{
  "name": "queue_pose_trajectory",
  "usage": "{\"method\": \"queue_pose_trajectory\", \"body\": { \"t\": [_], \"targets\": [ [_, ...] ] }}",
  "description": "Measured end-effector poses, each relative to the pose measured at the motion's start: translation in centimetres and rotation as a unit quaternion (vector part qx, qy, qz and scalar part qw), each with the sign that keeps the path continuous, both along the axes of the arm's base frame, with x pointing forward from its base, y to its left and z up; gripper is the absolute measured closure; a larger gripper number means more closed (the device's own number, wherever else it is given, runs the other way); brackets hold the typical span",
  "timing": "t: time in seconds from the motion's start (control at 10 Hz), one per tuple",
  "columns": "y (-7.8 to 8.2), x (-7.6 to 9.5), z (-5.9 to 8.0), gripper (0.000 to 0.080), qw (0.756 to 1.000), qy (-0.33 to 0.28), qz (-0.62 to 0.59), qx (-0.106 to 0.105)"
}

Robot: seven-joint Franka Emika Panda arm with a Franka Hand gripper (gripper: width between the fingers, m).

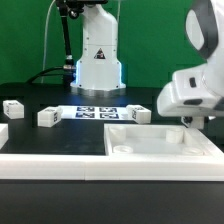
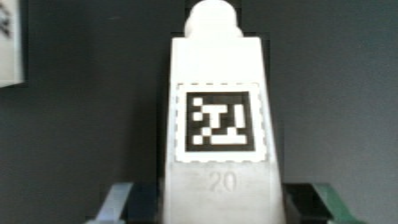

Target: Assemble one leg

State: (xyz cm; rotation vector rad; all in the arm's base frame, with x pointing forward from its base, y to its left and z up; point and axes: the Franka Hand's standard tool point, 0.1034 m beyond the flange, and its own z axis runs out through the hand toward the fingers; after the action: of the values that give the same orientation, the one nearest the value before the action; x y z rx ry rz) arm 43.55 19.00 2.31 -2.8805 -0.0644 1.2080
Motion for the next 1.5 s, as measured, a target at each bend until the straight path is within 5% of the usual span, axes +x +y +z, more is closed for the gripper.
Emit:
{"method": "queue_pose_trajectory", "body": {
  "t": [0.4,0.8,1.5],
  "targets": [
    [-2.5,1.7,6.1,0.0509,0.999,0.004,0.025,0.021],
    [-2.7,3.4,4.7,0.0509,0.993,-0.104,0.027,0.043],
    [-4.8,6.4,9.1,0.0508,0.946,-0.321,0.005,0.051]
  ]
}}
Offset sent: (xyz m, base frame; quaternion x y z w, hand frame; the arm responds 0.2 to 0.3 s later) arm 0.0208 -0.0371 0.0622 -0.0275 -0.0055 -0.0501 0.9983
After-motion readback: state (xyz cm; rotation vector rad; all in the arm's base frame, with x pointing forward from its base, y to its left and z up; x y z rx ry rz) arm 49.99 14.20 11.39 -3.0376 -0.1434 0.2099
